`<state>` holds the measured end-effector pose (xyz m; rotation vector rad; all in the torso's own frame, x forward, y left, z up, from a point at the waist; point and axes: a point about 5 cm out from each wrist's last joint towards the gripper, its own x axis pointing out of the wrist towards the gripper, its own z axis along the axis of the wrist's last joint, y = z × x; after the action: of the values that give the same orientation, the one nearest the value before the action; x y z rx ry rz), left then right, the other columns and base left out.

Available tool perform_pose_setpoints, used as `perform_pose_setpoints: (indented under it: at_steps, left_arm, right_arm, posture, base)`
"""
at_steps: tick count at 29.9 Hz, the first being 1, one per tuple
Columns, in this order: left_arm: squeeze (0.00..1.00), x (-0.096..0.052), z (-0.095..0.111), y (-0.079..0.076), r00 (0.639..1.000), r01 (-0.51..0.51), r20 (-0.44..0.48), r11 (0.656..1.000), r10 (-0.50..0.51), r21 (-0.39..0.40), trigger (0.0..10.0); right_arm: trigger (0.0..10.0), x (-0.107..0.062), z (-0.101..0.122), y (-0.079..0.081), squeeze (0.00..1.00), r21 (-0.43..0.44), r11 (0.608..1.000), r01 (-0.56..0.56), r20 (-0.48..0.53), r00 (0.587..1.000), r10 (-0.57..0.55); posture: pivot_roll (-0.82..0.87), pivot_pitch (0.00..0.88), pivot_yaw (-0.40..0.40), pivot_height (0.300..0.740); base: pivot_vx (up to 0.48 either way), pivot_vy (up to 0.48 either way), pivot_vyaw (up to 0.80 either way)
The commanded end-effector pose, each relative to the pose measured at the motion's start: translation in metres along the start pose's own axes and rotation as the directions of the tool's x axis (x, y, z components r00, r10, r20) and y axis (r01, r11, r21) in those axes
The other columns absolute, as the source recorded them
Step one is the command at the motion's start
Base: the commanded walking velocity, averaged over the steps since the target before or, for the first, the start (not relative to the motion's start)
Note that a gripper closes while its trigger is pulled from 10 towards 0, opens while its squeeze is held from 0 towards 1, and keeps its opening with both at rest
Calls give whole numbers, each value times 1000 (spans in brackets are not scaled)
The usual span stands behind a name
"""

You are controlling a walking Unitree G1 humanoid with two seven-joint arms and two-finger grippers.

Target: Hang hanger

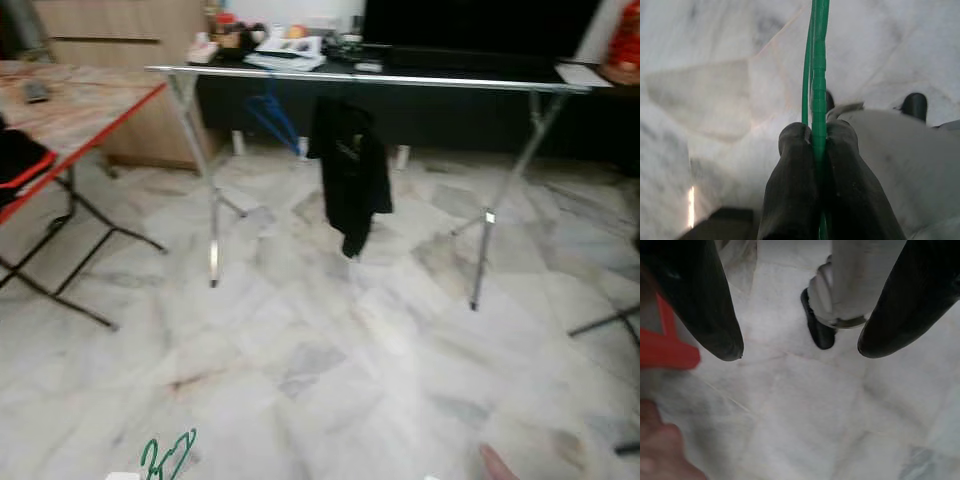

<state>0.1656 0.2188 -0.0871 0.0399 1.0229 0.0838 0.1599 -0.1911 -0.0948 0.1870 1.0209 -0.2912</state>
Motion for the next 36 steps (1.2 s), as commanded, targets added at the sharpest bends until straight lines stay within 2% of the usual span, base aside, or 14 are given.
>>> perform_pose_setpoints:
  at_steps: [1, 5, 13, 17, 21, 23, 24, 25, 29, 30, 36]
  left_arm:
    - [0, 0, -3, 2, 1000, -6, -26, 1000, 7, 7, 10000]
    - [0, 0, -1, 2, 1000, -7, -24, 1000, 7, 8, 10000]
    - [0, 0, -3, 1, 1000, -4, -23, 1000, 5, 23, 10000]
    - [0, 0, 2, 0, 1000, 4, 4, 998, -4, 62, 10000]
    - [0, 1, 15, 0, 999, 13, 50, 993, -19, 116, 10000]
    - [0, 1, 25, 8, 997, 17, 74, 976, -34, 218, 10000]
    - [0, 0, 33, 12, 995, 18, 89, 950, -48, 312, 10000]
    - [0, 0, 37, 14, 994, 16, 99, 939, -53, 344, 10000]
    - [0, 0, 55, 16, 986, 3, 150, 909, -72, 418, 10000]
    - [0, -1, 63, 16, 981, -1, 174, 889, -88, 457, 10000]
    - [0, -4, 90, 13, 956, -17, 250, 820, -155, 572, 10000]
  right_arm:
    - [10000, -1, -5, 0, 0, 4, 1000, 1, -10, 1000, -1]
    - [10000, -1, -6, 1, 0, 3, 1000, -2, -11, 1000, 2]
    - [10000, -1, -2, 3, 0, 3, 1000, -7, 16, 1000, 7]
    - [10000, 1, 17, 9, 0, -30, 999, -34, 84, 996, 36]
    - [10000, 2, 40, 14, 0, -40, 998, -51, 161, 985, 57]
    - [10000, 2, 55, 17, 0, -59, 996, -61, 209, 975, 72]
    - [10000, 1, 67, 21, 0, -98, 993, -67, 247, 965, 90]
    - [10000, 1, 73, 23, 0, -123, 990, -71, 268, 958, 102]
    - [10000, -2, 95, 29, 0, -217, 974, -70, 339, 930, 142]
    - [10000, -3, 104, 31, 0, -245, 967, -68, 367, 917, 158]
    - [10000, -10, 134, 36, 0, -297, 952, -69, 465, 861, 207]
  posture:
    - [-29, 112, 4, 740]
    - [-28, 112, 4, 740]
    - [-25, 112, 5, 740]
    - [-25, 113, 5, 740]
    - [-26, 113, 5, 740]
    - [-35, 110, 3, 740]
    - [-31, 111, 2, 740]
    - [-29, 111, 1, 740]
    - [-27, 112, 0, 740]
    - [-31, 111, -2, 740]
    - [-29, 109, -5, 740]
  base:
    - [0, 0, -800]
    - [0, 0, -789]
    - [0, 0, 0]
    - [0, 0, 0]
    - [0, 0, 0]
    - [0, 0, 0]
    - [0, 0, 0]
    - [0, 0, 0]
    - [0, 0, 0]
    - [0, 0, 0]
    - [0, 0, 0]
